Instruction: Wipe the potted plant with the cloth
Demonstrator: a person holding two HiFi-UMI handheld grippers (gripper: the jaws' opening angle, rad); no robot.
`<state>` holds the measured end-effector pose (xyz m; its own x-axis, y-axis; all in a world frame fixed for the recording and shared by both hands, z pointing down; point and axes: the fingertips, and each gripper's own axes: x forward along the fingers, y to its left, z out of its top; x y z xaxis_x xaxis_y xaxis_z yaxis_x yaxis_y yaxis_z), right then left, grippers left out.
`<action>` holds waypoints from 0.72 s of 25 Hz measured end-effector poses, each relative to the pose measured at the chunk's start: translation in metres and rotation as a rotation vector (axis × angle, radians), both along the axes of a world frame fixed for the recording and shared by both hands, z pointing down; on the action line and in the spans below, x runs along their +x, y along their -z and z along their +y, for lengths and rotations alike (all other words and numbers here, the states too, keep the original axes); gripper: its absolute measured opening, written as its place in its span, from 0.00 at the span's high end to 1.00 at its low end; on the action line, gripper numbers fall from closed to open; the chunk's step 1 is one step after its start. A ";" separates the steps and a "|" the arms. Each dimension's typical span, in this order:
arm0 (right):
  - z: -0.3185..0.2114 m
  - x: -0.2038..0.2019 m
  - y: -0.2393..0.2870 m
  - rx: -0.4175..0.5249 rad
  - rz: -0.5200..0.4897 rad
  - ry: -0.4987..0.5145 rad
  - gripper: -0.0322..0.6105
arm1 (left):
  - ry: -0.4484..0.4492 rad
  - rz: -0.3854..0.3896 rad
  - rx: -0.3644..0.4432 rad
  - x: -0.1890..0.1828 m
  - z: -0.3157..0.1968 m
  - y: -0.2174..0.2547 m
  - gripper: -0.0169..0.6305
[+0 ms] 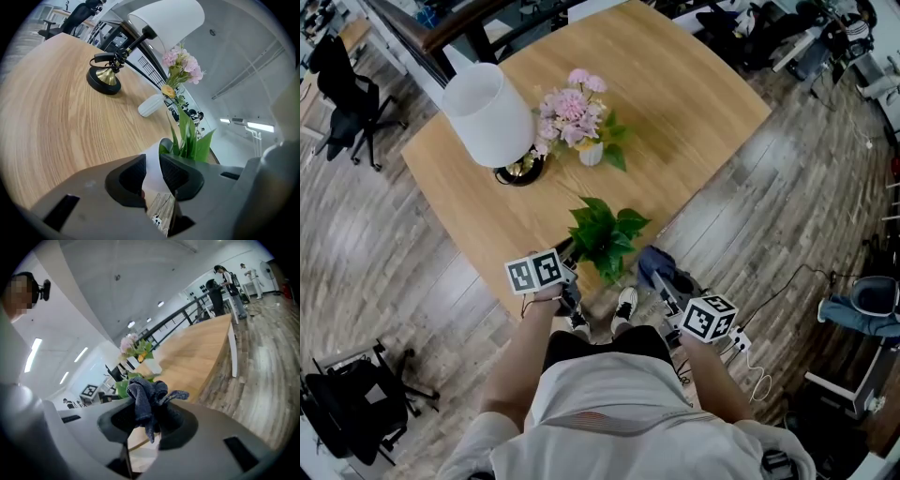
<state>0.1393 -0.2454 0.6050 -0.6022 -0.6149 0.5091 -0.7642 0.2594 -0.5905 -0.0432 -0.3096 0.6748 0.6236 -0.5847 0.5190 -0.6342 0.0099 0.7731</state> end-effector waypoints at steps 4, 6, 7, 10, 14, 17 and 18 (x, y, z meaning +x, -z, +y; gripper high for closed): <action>-0.027 -0.025 0.042 0.156 -0.110 0.047 0.71 | -0.003 -0.012 -0.004 0.001 -0.001 0.000 0.84; -0.040 -0.047 0.043 0.140 -0.149 0.082 0.71 | -0.006 -0.020 -0.003 0.001 -0.002 0.000 0.84; -0.044 -0.058 0.037 0.109 -0.145 0.102 0.71 | -0.006 -0.023 -0.004 0.001 -0.002 0.000 0.84; -0.051 -0.070 0.004 -0.011 -0.105 0.110 0.71 | -0.001 -0.026 -0.004 0.000 -0.002 -0.001 0.84; -0.052 -0.031 -0.017 -0.067 -0.082 0.007 0.71 | -0.009 -0.031 0.001 0.003 -0.003 0.000 0.84; -0.050 0.002 -0.028 -0.075 0.003 -0.038 0.71 | -0.007 -0.034 0.000 0.001 -0.003 -0.001 0.84; -0.050 0.011 -0.026 -0.063 0.024 -0.048 0.71 | -0.005 -0.033 -0.002 0.001 -0.003 -0.001 0.84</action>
